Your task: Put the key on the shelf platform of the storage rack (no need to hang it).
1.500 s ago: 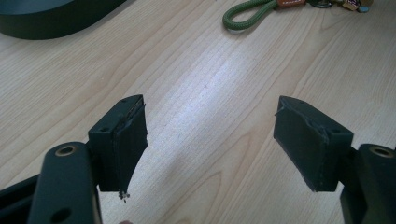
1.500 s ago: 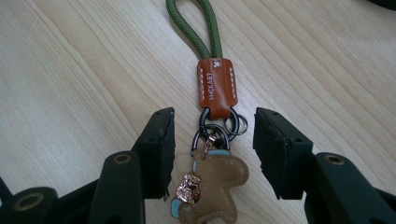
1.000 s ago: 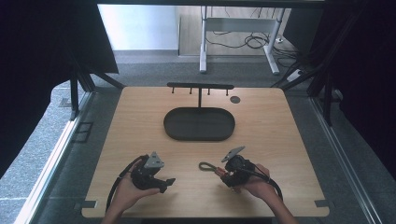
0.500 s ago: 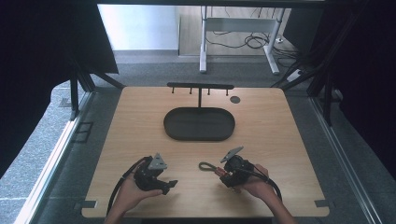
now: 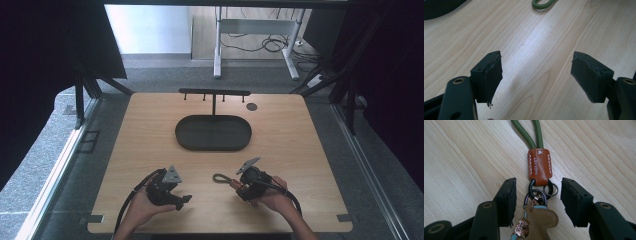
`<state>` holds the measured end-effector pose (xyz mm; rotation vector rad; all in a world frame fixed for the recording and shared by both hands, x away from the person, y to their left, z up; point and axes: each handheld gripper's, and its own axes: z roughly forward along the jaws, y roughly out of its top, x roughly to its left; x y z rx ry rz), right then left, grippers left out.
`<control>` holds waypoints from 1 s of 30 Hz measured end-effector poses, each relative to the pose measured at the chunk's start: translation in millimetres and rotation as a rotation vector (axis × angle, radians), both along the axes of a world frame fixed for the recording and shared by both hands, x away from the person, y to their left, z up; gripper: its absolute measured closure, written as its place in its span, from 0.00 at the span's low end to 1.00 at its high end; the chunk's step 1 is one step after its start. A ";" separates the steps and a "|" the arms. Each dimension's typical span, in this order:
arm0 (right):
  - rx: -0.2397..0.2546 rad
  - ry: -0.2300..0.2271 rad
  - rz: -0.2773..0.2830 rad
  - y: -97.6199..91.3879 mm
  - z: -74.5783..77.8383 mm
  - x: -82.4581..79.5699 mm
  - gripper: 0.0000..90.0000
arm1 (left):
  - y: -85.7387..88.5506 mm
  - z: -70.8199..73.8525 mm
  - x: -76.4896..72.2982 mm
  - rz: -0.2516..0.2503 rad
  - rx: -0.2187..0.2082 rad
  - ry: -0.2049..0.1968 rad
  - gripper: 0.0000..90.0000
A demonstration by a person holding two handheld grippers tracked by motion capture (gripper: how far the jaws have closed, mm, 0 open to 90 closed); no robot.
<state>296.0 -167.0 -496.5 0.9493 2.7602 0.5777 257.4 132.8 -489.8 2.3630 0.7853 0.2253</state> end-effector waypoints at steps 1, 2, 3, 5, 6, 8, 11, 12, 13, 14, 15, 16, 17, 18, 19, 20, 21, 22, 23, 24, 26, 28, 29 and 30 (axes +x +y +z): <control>0.000 0.001 0.001 -0.2 -0.5 0.5 0.52 | 0.0 0.0 0.0 0.000 0.000 0.000 0.29; 0.000 0.005 -0.003 -0.2 -0.9 0.7 0.52 | 0.1 0.0 0.1 0.000 0.001 0.001 0.29; -0.002 0.006 -0.003 -0.3 -1.5 0.9 0.52 | 0.0 -0.1 0.1 0.000 0.002 0.001 0.29; -0.003 0.007 -0.004 -0.1 -2.7 1.1 0.52 | -0.4 -0.8 0.5 -0.005 0.006 0.001 0.29; -0.002 0.009 -0.001 -0.2 -3.2 1.2 0.52 | -1.1 -1.4 0.4 -0.008 0.010 0.006 0.29; -0.002 0.011 0.002 -0.3 -3.9 1.2 0.52 | -3.1 -2.8 0.1 -0.012 0.018 0.012 0.28; -0.002 0.012 0.003 -1.4 -4.1 2.2 0.52 | -6.0 -4.3 -0.3 -0.024 0.024 0.013 0.28; -0.002 0.011 -0.002 -1.6 -4.2 2.4 0.52 | -6.8 -4.5 -1.0 -0.024 0.025 0.017 0.28; -0.002 0.014 -0.005 -2.3 -4.2 2.7 0.51 | -7.1 -4.6 -0.9 -0.028 0.026 0.016 0.28; -0.002 0.013 -0.005 -3.2 -4.5 3.3 0.51 | -7.0 -4.5 -0.6 -0.033 0.030 0.015 0.28; -0.003 0.013 -0.006 -3.6 -4.7 3.5 0.51 | -7.2 -4.7 -0.8 -0.027 0.028 0.016 0.28; -0.003 0.016 -0.009 -4.2 -5.0 3.8 0.51 | -7.2 -4.8 -0.8 -0.026 0.029 0.016 0.28; -0.004 0.017 -0.011 -4.9 -5.4 4.1 0.51 | -7.2 -4.9 -0.8 -0.024 0.029 0.017 0.28; -0.002 0.018 -0.013 -5.3 -6.1 4.3 0.51 | -7.2 -5.0 -0.6 -0.028 0.030 0.014 0.28; -0.002 0.022 -0.017 -5.7 -6.6 4.3 0.51 | -7.4 -5.1 -0.6 -0.030 0.031 0.014 0.28; -0.002 0.023 -0.016 -6.0 -7.3 4.4 0.51 | -7.6 -5.3 -0.7 -0.031 0.032 0.015 0.28; -0.004 0.025 -0.015 -6.3 -7.8 4.4 0.51 | -7.9 -5.4 -0.8 -0.032 0.033 0.017 0.28; -0.005 0.027 -0.015 -6.4 -8.4 4.4 0.51 | -8.4 -5.6 -1.1 -0.032 0.034 0.019 0.28; -0.006 0.028 -0.015 -6.5 -8.9 4.4 0.51 | -8.7 -5.8 -1.1 -0.033 0.035 0.020 0.28; -0.006 0.027 -0.013 -6.8 -9.2 4.6 0.51 | -8.8 -5.9 -0.9 -0.036 0.037 0.019 0.28; -0.006 0.029 -0.014 -6.8 -9.4 4.8 0.51 | -9.1 -6.2 -0.8 -0.038 0.038 0.018 0.28; -0.005 0.028 -0.015 -6.7 -9.5 5.1 0.51 | -9.5 -6.6 -0.8 -0.037 0.040 0.018 0.28; -0.005 0.028 -0.015 -6.6 -9.6 5.1 0.51 | -9.8 -6.9 -0.9 -0.035 0.040 0.020 0.28; -0.005 0.028 -0.014 -6.4 -9.8 5.1 0.51 | -10.2 -7.1 -1.1 -0.034 0.040 0.022 0.28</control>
